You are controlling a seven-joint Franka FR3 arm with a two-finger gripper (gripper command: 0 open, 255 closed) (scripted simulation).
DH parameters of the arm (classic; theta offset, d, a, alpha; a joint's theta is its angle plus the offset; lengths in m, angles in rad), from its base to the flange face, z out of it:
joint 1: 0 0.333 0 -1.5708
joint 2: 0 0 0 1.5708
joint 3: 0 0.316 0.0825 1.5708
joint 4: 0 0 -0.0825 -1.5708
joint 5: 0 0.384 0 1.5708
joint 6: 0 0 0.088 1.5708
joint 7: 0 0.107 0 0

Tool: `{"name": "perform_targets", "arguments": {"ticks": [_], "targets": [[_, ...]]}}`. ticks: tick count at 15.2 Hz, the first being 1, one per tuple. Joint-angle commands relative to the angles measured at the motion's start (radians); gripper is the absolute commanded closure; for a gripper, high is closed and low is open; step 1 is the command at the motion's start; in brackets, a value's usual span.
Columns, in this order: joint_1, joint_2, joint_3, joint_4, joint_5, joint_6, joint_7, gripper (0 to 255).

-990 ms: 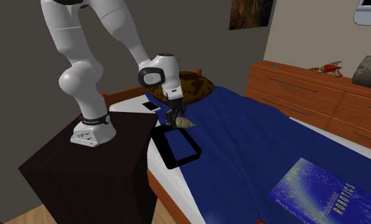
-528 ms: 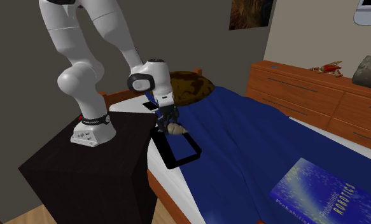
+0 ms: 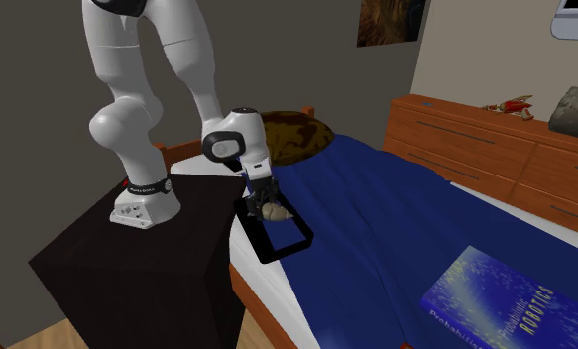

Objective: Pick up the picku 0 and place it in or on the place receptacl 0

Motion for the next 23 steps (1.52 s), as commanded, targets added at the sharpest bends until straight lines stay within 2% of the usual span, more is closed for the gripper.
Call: {"name": "perform_targets", "arguments": {"ticks": [1,8,9,14,16,17,18,23], "targets": [[0.023,0.028,-0.032,0.006,-0.047,0.024,0.039,255],[0.025,0.028,-0.034,0.006,-0.044,0.024,0.037,255],[0.025,0.028,-0.034,0.006,-0.044,0.024,0.037,0],[0.026,0.028,-0.034,0.006,-0.044,0.024,0.037,0],[-0.056,-0.096,0.084,-0.035,0.110,-0.063,-0.087,0],[-0.060,-0.157,0.107,-0.051,0.182,-0.109,-0.142,0],[-0.043,-0.205,0.100,-0.060,0.216,-0.147,-0.168,0],[-0.029,-0.205,0.085,-0.059,0.208,-0.148,-0.163,0]]}}
